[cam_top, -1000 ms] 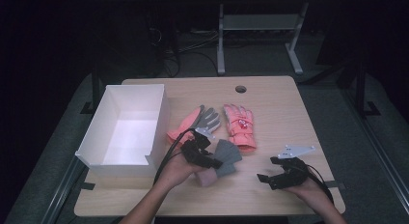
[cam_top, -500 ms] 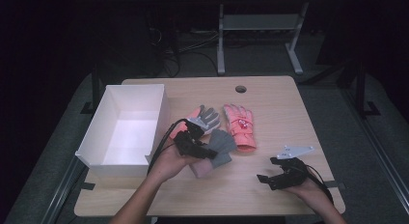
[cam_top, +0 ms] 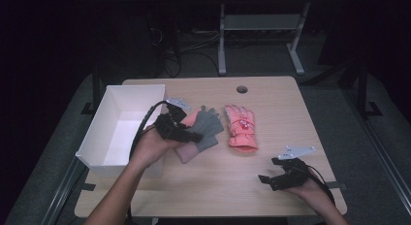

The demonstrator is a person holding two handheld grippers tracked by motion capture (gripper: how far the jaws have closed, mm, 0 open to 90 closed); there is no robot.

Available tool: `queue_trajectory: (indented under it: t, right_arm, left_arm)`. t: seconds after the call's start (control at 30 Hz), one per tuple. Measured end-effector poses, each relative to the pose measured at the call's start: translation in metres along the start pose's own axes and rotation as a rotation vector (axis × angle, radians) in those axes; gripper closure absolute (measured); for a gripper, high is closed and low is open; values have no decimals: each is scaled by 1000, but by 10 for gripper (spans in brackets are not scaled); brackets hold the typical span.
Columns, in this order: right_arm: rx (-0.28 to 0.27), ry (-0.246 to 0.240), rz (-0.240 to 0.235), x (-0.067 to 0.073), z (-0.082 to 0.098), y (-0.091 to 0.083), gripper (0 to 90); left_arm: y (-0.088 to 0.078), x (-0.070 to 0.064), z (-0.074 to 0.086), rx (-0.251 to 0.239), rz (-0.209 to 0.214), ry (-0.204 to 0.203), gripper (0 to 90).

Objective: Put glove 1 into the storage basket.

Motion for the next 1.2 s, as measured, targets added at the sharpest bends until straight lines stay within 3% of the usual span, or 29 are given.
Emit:
queue_trajectory:
  t: [0.1, 0.17, 0.5, 0.6, 0.63, 0.67, 0.9, 1.0, 1.03, 1.07, 1.1, 1.13, 1.17, 1.2]
  right_arm:
    - [1, 0, -1, 0, 0, 0, 137]
    - [3, 1, -2, 0, 1, 1, 137]
    - [-3, -3, 0, -2, 1, 1, 137]
    - [-3, 0, 0, -2, 1, 0, 137]
    - [-3, 0, 0, -2, 1, 0, 137]
    - [-3, -2, 0, -2, 1, 1, 137]
    - [1, 6, 2, -2, 1, 1, 136]
    - [1, 7, 3, -2, 1, 0, 136]
    - [1, 7, 3, -2, 1, 0, 136]
    - [0, 6, 3, -2, 1, 0, 136]
    - [0, 6, 3, -2, 1, 0, 136]
    - [0, 7, 3, -2, 1, 1, 136]
    - [0, 7, 3, -2, 1, 1, 136]
    - [1, 6, 4, -2, 1, 1, 136]
  left_arm:
    - [-9, 7, -4, -4, -16, 5, 648]
    - [-23, 18, -9, -26, -48, -1, 648]
    - [-59, 49, -14, -83, -132, -51, 648]
    - [-75, 64, -12, -108, -184, -71, 648]
    - [-75, 64, -12, -108, -184, -71, 648]
    - [-82, 73, -10, -111, -217, -78, 648]
    - [-101, 97, 0, -135, -284, -121, 648]
    - [-110, 114, 13, -131, -336, -153, 648]
    - [-110, 114, 13, -131, -336, -153, 648]
    - [-113, 124, 19, -136, -360, -171, 647]
    - [-113, 124, 19, -136, -360, -171, 648]
    - [-116, 134, 26, -141, -388, -193, 648]
    - [-116, 134, 26, -141, -388, -193, 647]
    - [-117, 144, 34, -130, -413, -212, 647]
Point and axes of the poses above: each handheld gripper's, and its own axes: y roughly forward along the jaws, z roughly out of its underside, x roughly to its left, the point moved 10 cm from there along y, roughly forward along the jaws, and after that the axes turned 12 degrees about -x, right-handed, at the moved point
